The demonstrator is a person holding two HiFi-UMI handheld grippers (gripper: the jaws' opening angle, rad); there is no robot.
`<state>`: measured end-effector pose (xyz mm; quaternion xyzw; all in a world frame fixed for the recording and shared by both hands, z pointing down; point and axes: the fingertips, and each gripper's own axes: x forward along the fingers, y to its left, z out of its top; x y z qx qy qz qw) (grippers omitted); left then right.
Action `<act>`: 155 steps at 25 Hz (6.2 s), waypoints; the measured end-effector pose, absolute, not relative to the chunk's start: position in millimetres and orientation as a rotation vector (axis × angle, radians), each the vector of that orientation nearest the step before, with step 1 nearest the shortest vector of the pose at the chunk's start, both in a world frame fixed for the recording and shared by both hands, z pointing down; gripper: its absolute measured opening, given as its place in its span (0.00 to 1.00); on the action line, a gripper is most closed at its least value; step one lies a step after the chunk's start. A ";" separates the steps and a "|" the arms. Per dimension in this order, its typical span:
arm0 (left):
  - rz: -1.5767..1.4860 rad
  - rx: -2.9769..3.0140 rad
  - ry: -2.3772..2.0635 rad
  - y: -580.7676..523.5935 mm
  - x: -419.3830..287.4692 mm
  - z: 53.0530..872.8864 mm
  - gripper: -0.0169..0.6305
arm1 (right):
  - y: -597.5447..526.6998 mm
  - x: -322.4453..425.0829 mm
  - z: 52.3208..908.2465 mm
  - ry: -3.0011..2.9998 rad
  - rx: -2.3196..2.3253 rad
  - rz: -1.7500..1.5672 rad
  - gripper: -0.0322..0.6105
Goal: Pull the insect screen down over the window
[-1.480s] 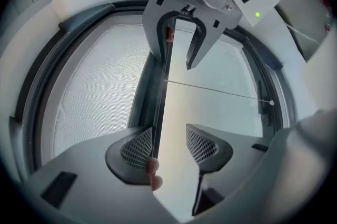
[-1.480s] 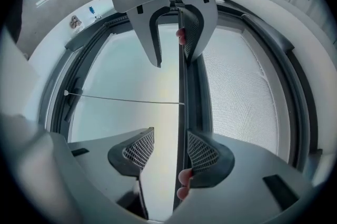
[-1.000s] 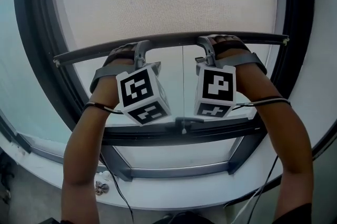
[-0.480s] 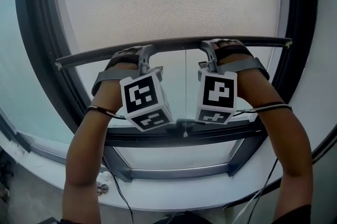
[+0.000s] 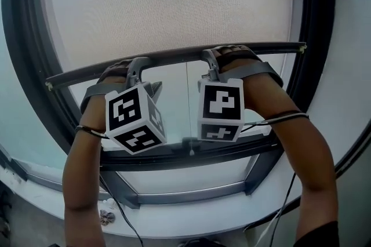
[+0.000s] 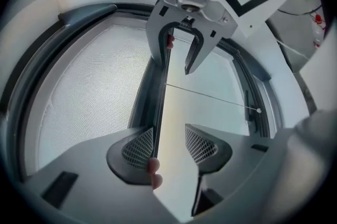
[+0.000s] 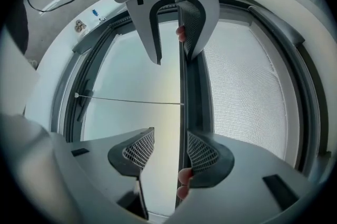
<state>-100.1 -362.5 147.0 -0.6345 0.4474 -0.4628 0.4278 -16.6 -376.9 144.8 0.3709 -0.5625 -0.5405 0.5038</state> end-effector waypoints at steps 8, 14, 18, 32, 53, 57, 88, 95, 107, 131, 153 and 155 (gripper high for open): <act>-1.139 -1.562 1.123 -366.8 -100.0 144.7 0.31 | -380.3 -20.1 136.5 -1.380 0.944 -1.353 0.27; -1.113 -1.473 1.171 -370.5 -99.3 136.7 0.30 | -382.8 -23.5 128.9 -1.334 0.996 -1.408 0.23; -1.108 -1.443 1.179 -372.1 -97.0 134.3 0.30 | -383.4 -21.6 127.6 -1.331 1.009 -1.453 0.23; -1.073 -1.417 1.209 -373.7 -92.8 106.4 0.28 | -384.8 -14.8 105.9 -1.317 1.097 -1.501 0.25; -1.248 -1.553 1.088 -361.3 -92.7 190.4 0.28 | -370.8 -17.4 181.7 -1.399 0.913 -1.297 0.25; -1.285 -1.615 1.060 -363.5 -91.0 235.9 0.28 | -373.7 -11.8 230.4 -1.412 0.859 -1.255 0.25; -1.394 -1.813 1.035 -361.3 -95.8 397.3 0.28 | -369.9 -19.4 392.8 -1.607 0.782 -1.019 0.25; -1.438 -1.882 0.997 -355.7 -93.0 432.0 0.28 | -366.4 -16.6 426.1 -1.590 0.717 -0.989 0.25; -1.582 -1.912 0.935 -346.5 -98.7 481.4 0.28 | -360.9 -10.9 473.8 -1.544 0.622 -0.919 0.25; -1.530 -1.979 0.971 -348.2 -87.7 532.4 0.27 | -361.0 -16.3 530.7 -1.600 0.616 -0.863 0.25; -1.493 -1.996 1.005 -343.2 -84.1 531.7 0.27 | -353.7 -14.1 530.6 -1.596 0.598 -0.850 0.25; -1.480 -2.000 1.015 -343.5 -85.2 532.0 0.27 | -353.8 -14.5 532.0 -1.592 0.595 -0.852 0.25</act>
